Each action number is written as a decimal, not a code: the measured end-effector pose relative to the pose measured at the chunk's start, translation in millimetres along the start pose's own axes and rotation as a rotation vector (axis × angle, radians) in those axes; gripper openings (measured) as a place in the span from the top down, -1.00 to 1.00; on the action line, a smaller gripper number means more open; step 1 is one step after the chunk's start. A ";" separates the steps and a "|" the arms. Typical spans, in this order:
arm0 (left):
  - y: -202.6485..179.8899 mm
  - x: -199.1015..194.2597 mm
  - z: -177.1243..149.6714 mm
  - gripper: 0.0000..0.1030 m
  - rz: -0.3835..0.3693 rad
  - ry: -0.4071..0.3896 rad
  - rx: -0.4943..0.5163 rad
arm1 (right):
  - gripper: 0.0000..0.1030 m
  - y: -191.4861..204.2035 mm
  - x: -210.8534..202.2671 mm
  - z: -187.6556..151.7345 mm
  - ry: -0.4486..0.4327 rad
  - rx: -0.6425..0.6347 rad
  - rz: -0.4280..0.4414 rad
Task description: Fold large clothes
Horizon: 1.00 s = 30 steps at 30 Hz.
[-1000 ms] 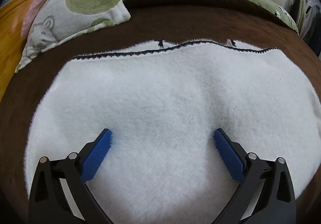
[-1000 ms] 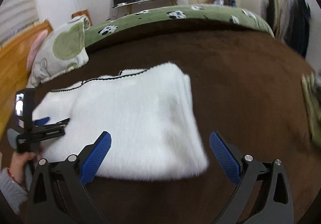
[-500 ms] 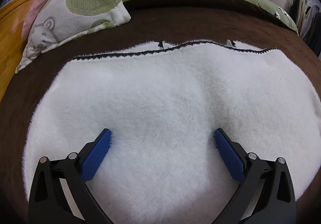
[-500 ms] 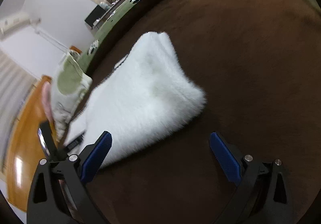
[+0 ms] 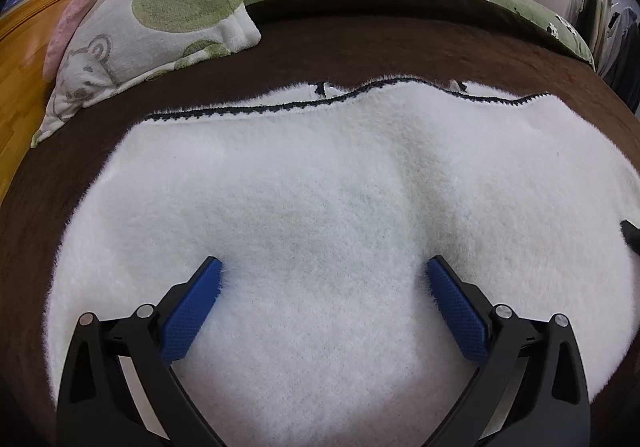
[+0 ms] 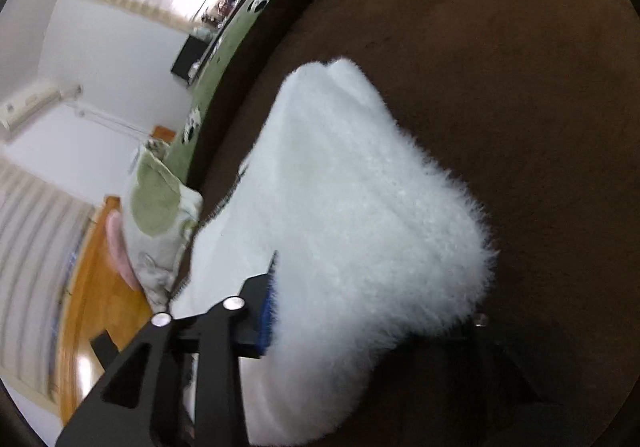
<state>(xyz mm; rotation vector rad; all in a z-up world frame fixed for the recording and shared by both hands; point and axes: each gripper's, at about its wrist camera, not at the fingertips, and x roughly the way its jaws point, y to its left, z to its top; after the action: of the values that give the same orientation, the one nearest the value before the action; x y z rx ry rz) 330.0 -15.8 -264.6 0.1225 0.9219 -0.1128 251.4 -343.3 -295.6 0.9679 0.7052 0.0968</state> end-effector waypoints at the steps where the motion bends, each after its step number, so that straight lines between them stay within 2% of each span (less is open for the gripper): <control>1: -0.3 0.2 -0.1 -0.90 0.001 0.001 0.000 | 0.46 1.6 -2.1 -1.6 -0.007 -0.016 -0.001; 4: -0.7 0.1 0.2 -0.90 0.002 -0.001 0.001 | 0.55 6.8 -11.3 -4.8 -0.041 -0.033 -0.007; 7: -2.0 0.6 0.2 -0.90 0.009 0.004 0.000 | 0.59 27.3 -22.0 -3.1 -0.072 -0.116 -0.025; 11: -3.8 0.0 1.1 -0.90 0.029 0.017 -0.011 | 0.69 42.1 -44.3 10.7 -0.080 -0.114 0.057; 15: -8.2 -3.1 1.7 -0.90 0.039 0.048 -0.031 | 0.71 53.4 -65.3 13.5 -0.074 -0.173 0.059; 20: -27.8 -13.3 -6.9 -0.90 0.002 0.077 -0.021 | 0.72 41.5 -99.8 19.5 -0.097 -0.141 0.050; 25: -61.5 -29.4 -20.7 -0.89 -0.038 0.109 0.006 | 0.71 16.2 -132.4 18.8 -0.095 -0.123 -0.013; 28: -73.5 -35.8 -28.6 -0.89 -0.037 0.096 0.004 | 0.71 -0.5 -134.6 16.0 -0.066 -0.089 -0.029; 30: -75.0 -37.0 -31.6 -0.89 -0.024 0.077 0.003 | 0.71 2.3 -134.0 12.6 -0.056 -0.111 -0.052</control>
<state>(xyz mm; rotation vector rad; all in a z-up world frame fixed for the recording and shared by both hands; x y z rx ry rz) 271.8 -83.3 -258.3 0.1194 1.0001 -0.1330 155.4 -401.6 -221.5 0.8425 0.6659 0.0623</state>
